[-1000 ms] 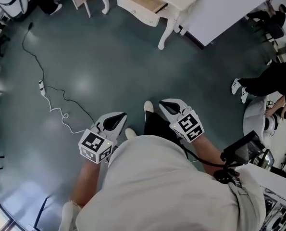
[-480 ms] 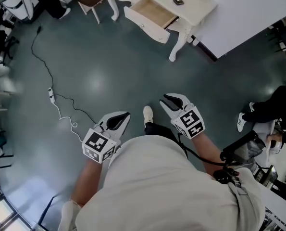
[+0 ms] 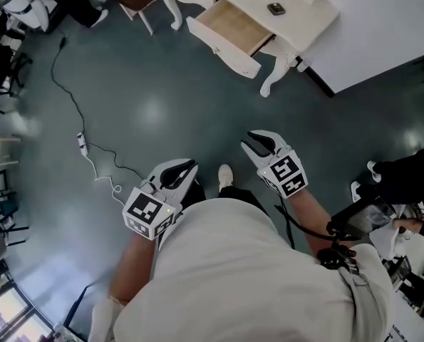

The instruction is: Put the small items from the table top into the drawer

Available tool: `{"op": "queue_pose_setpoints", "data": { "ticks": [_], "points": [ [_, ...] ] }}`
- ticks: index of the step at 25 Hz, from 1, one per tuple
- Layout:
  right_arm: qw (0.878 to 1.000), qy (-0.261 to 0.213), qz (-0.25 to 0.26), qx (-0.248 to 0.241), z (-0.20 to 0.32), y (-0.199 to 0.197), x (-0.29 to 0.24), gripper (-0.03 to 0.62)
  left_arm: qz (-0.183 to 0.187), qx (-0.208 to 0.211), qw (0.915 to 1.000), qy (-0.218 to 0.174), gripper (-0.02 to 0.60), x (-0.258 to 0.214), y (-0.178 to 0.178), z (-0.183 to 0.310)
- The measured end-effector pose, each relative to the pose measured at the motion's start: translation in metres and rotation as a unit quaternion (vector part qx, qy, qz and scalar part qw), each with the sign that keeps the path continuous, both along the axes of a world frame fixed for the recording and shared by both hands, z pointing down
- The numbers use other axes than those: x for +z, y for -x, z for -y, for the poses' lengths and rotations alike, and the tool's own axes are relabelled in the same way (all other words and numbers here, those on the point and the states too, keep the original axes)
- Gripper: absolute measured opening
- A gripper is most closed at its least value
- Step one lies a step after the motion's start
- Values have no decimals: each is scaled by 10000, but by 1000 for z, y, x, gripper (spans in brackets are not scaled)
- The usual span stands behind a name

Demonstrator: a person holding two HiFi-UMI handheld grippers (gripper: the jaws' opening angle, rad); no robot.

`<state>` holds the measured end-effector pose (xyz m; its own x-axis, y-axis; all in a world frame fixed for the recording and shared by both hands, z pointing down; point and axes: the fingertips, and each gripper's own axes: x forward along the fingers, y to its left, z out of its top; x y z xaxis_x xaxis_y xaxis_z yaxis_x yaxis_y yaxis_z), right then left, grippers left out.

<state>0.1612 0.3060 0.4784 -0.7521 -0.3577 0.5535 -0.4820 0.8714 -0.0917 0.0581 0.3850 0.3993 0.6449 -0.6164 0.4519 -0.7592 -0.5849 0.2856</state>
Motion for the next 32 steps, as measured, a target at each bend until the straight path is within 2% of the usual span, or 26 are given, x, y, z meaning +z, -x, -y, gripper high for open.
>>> {"op": "queue_pose_setpoints", "data": {
  "ticks": [2, 8, 15, 21, 23, 26, 29, 32],
  "points": [
    [10000, 16, 3, 27, 22, 6, 5, 104, -1, 8, 10000, 20, 3, 5, 7, 23],
    [9994, 18, -133, 333, 82, 38, 8, 105, -174, 324, 9993, -65, 0, 12, 47, 93],
    [9952, -130, -321, 918, 168, 93, -15, 109, -410, 1033, 9938, -99, 0, -5, 114, 180],
    [9864, -200, -493, 1554, 246, 116, 1, 117, -356, 1727, 9843, -41, 0, 11, 162, 241],
    [9822, -231, -573, 1773, 268, 115, 3, 117, -318, 1847, 9823, -2, 0, 16, 177, 258],
    [9757, -236, -740, 2050, 301, 97, 6, 118, -403, 1788, 9831, 32, 0, 17, 187, 289],
    [9687, -302, -893, 2295, 351, 64, 10, 124, -434, 1695, 9846, 36, 0, 17, 179, 329],
    [9629, -297, -1002, 2489, 405, 28, 21, 159, -371, 1639, 9858, 19, 0, 14, 164, 370]
  ]
}}
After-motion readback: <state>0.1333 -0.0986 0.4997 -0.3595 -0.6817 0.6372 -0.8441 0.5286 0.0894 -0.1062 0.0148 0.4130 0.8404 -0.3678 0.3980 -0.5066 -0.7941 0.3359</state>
